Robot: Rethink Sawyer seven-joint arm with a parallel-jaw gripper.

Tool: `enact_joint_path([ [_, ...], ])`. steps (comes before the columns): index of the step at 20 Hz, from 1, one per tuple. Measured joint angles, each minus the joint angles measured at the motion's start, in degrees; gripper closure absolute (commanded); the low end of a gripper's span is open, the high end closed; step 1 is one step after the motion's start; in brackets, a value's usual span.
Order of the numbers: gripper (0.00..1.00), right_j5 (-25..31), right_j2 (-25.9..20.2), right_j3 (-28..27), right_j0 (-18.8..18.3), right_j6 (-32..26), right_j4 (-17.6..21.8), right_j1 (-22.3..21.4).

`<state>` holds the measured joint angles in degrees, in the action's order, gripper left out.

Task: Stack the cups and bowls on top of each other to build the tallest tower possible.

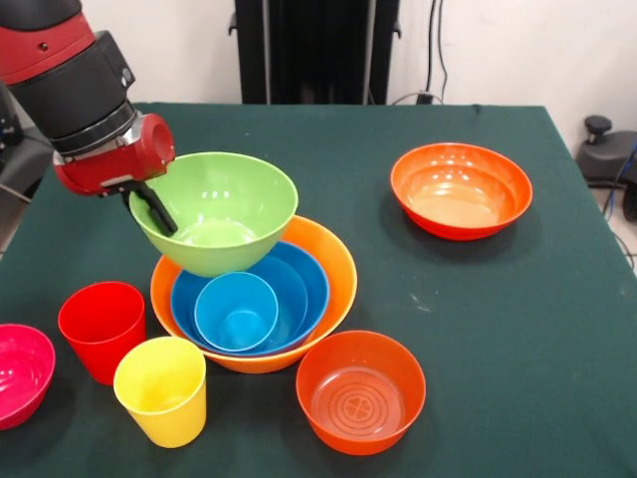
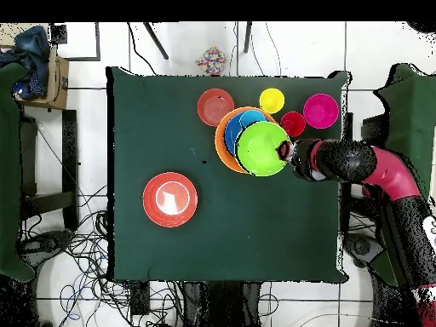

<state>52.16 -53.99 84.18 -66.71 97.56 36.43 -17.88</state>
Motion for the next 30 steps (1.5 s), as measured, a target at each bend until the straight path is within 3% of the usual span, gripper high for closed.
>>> enact_joint_path([
  [18,1.00,0.3,-0.1,-0.1,0.0,0.0,-1.1,-0.1],
  [30,1.00,1.7,-0.8,-0.1,0.0,0.0,-4.4,-1.9],
])
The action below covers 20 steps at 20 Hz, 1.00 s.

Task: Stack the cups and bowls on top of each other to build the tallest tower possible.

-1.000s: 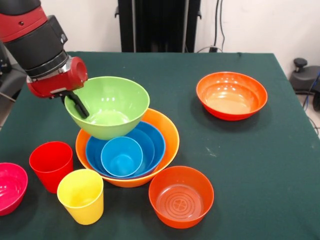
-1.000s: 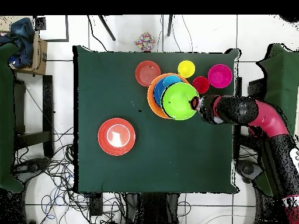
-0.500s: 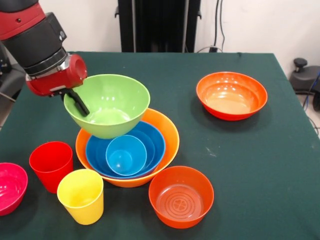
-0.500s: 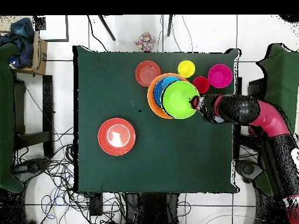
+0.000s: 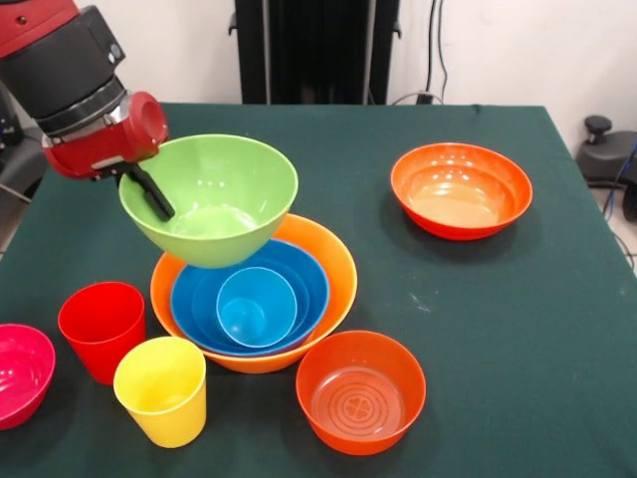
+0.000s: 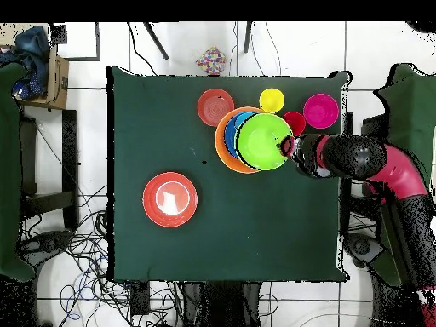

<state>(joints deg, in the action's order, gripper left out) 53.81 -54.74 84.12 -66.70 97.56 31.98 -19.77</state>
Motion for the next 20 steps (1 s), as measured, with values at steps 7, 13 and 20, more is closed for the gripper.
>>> enact_joint_path([
  [7,1.00,0.9,-0.2,-0.1,0.1,0.0,-1.0,-1.3],
  [13,1.00,1.3,-0.3,-0.5,0.3,0.0,-1.0,-1.5],
  [20,1.00,1.3,-0.2,-1.5,0.6,0.0,-1.0,-1.5],
])
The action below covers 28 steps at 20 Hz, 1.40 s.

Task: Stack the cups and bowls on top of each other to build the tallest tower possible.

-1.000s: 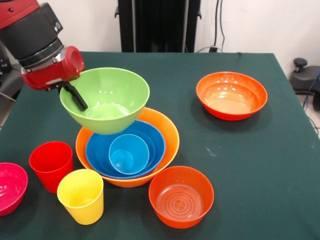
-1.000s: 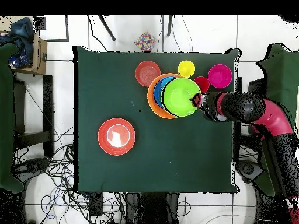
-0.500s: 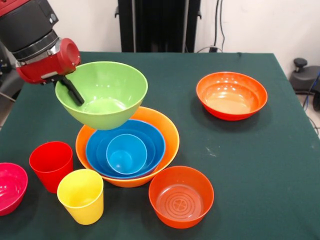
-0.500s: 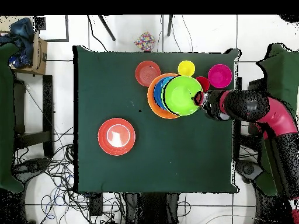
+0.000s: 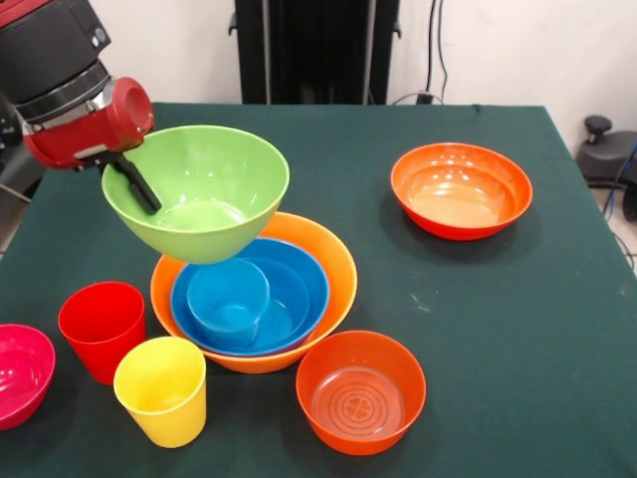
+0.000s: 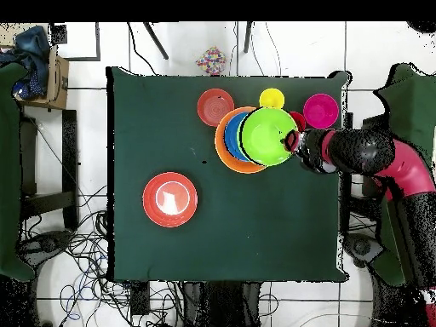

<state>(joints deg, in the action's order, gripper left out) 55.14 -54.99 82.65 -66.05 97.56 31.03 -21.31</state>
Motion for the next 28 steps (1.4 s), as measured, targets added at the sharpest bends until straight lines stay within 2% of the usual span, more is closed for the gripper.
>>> enact_joint_path([
  [13,1.00,0.0,0.0,-3.0,2.9,0.0,0.0,0.3],
  [28,1.00,0.0,0.2,-4.3,3.3,0.0,0.4,1.4],
])
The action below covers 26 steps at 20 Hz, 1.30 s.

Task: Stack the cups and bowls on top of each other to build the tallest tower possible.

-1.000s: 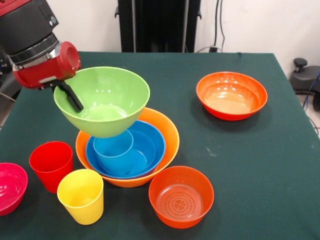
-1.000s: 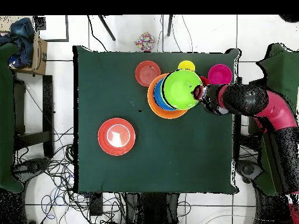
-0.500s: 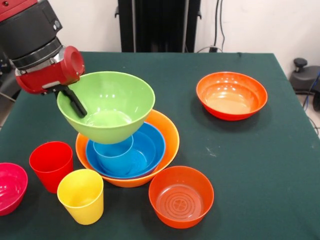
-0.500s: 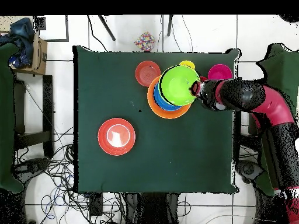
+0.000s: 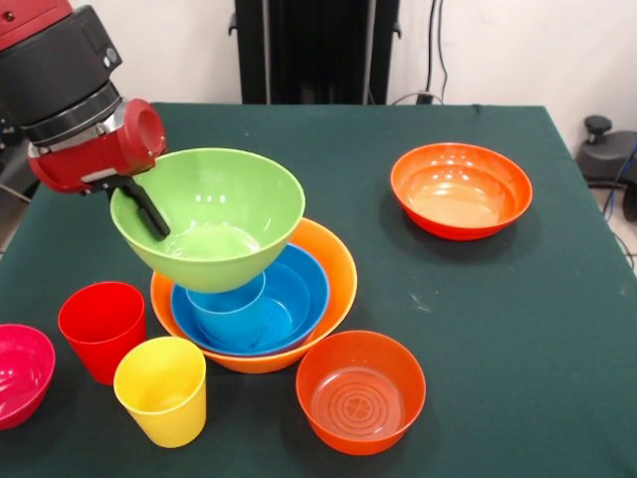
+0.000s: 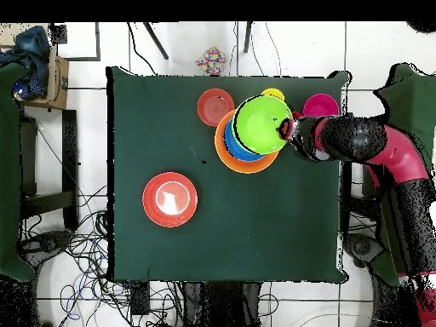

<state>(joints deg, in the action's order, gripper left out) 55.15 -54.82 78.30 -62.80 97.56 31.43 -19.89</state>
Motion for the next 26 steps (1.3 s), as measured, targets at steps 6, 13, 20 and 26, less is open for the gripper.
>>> enact_joint_path([
  [6,1.00,0.0,0.1,-0.9,0.1,0.0,0.1,0.2],
  [13,1.00,0.0,0.4,-1.6,0.4,0.0,0.1,0.9],
  [20,1.00,0.0,0.8,-2.6,1.9,0.0,0.1,2.2],
  [26,1.00,0.0,0.9,-2.6,2.9,0.0,0.1,2.3],
])
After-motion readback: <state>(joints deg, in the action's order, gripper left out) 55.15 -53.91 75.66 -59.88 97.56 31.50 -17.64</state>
